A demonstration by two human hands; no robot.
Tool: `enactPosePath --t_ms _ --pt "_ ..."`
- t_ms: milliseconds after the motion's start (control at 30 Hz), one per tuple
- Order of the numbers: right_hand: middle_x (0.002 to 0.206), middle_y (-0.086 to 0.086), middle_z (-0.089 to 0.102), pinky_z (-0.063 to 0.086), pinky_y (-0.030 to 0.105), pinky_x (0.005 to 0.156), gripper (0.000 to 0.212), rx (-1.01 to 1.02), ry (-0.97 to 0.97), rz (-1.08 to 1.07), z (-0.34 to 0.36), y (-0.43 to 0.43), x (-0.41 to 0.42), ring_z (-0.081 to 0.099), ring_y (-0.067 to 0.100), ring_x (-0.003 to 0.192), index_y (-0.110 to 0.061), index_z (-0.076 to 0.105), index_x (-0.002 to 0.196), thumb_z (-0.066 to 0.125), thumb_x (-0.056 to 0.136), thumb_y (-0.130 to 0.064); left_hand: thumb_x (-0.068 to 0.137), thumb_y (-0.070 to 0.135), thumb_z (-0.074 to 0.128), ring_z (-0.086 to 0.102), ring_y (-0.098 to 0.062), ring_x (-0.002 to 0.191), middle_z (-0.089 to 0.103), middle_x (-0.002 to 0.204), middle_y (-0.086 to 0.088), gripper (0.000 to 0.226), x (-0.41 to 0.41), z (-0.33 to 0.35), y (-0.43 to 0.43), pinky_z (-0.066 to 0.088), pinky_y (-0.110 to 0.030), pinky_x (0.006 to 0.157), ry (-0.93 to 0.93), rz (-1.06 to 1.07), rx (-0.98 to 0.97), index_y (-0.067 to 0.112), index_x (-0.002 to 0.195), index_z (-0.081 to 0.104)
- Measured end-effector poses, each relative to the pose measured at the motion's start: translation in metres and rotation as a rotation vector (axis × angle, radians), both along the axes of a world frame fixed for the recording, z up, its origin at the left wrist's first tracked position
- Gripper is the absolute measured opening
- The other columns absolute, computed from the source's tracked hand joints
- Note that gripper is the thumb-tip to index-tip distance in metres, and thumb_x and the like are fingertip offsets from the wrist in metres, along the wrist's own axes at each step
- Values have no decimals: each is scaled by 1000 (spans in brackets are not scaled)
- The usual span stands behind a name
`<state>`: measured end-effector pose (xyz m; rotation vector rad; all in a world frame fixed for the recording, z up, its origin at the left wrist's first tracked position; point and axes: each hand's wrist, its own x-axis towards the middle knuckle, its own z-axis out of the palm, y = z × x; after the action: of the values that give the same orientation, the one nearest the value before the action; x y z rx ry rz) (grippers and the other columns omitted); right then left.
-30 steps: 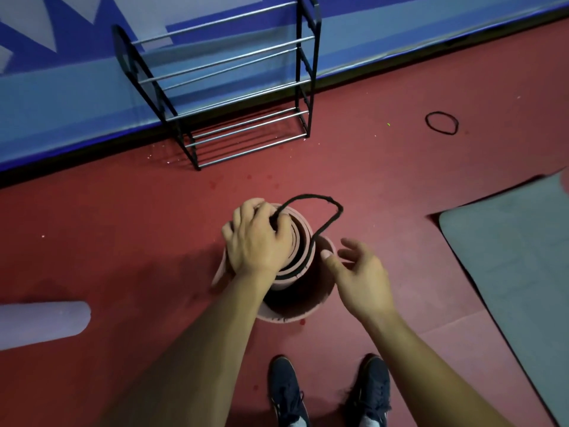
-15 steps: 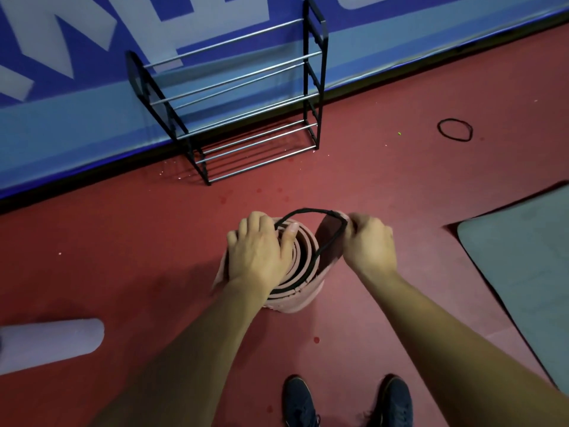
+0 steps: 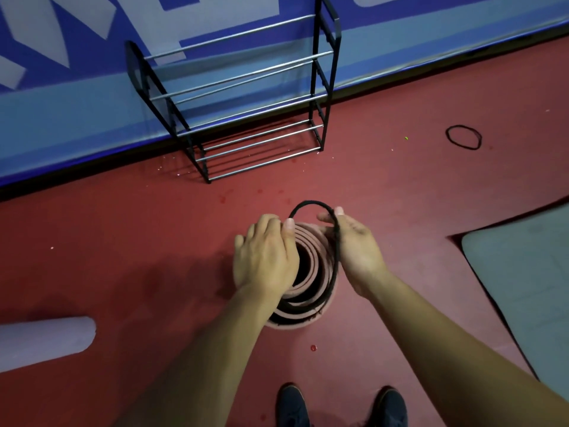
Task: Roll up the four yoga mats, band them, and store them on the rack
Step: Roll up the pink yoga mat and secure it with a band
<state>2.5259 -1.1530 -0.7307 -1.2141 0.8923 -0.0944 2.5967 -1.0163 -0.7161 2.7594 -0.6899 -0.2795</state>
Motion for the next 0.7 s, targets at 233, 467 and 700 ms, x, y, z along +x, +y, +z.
enactPosePath --t_ms 233,467,700 --pt "128 5 71 46 39 105 94 414 -155 84 9 13 -23 66 18 122 -14 60 133 42 78 -88 101 51 3 58 -22 111 66 118 6 70 2 1 -1 37 -42 90 17 62 -32 19 118 63" --pt "131 -21 67 46 34 111 30 -27 -99 114 -1 30 -33 59 -2 125 -43 58 132 55 106 -30 99 54 10 57 -25 110 62 114 1 64 -2 3 -6 42 -41 89 93 -16 20 17 112 59" --pt "109 -5 78 56 43 100 22 -170 -55 120 2 9 -13 72 12 106 -25 73 116 53 107 -20 86 75 45 57 -16 90 51 101 10 55 33 4 27 52 -43 78 211 -189 -52 25 108 53"
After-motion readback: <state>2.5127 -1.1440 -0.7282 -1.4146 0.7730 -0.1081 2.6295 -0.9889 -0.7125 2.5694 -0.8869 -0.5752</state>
